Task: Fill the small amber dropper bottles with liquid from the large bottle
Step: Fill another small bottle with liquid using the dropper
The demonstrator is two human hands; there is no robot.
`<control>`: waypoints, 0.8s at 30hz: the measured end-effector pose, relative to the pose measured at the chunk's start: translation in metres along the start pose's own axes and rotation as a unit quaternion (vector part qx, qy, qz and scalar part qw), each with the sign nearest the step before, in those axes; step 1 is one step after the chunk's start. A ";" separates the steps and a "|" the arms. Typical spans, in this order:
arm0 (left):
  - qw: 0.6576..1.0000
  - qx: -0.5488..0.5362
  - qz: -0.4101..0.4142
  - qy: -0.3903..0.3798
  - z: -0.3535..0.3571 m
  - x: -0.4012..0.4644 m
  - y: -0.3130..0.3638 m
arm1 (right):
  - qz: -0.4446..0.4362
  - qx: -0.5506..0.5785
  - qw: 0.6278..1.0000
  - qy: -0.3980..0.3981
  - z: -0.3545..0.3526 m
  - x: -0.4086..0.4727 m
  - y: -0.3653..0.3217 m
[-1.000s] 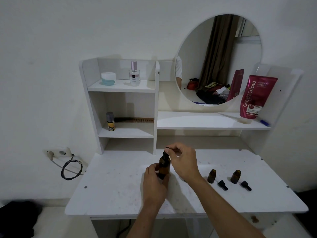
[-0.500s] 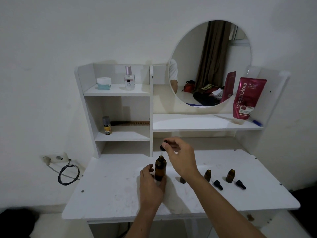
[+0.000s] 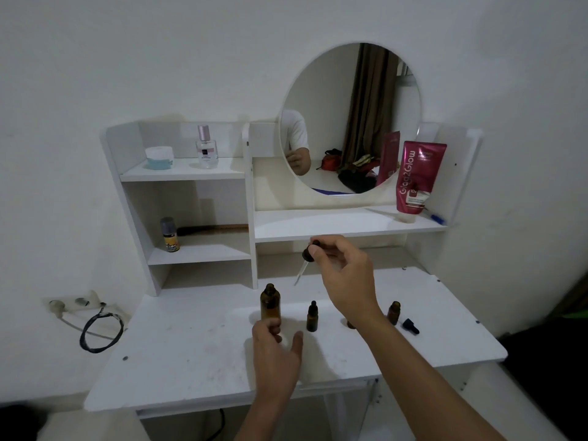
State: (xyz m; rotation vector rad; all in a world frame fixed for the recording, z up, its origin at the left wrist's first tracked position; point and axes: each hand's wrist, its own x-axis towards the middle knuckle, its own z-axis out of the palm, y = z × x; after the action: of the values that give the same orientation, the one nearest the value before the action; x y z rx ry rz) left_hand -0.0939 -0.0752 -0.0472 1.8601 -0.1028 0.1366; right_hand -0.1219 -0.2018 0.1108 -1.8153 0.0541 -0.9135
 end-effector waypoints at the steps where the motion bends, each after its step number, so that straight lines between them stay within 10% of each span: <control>1: 1.000 -0.001 0.006 -0.011 0.005 -0.006 0.002 | 0.001 -0.009 1.000 0.004 -0.007 -0.002 0.004; 24: 0.989 0.027 0.065 -0.128 0.105 -0.017 0.039 | 0.071 -0.070 0.992 0.076 -0.101 -0.019 0.067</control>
State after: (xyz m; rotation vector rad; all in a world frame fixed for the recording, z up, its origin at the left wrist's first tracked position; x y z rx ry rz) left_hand -0.1120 -0.1873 -0.0426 1.9179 -0.4021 -0.0102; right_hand -0.1720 -0.3027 0.0608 -1.8413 0.3476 -0.9644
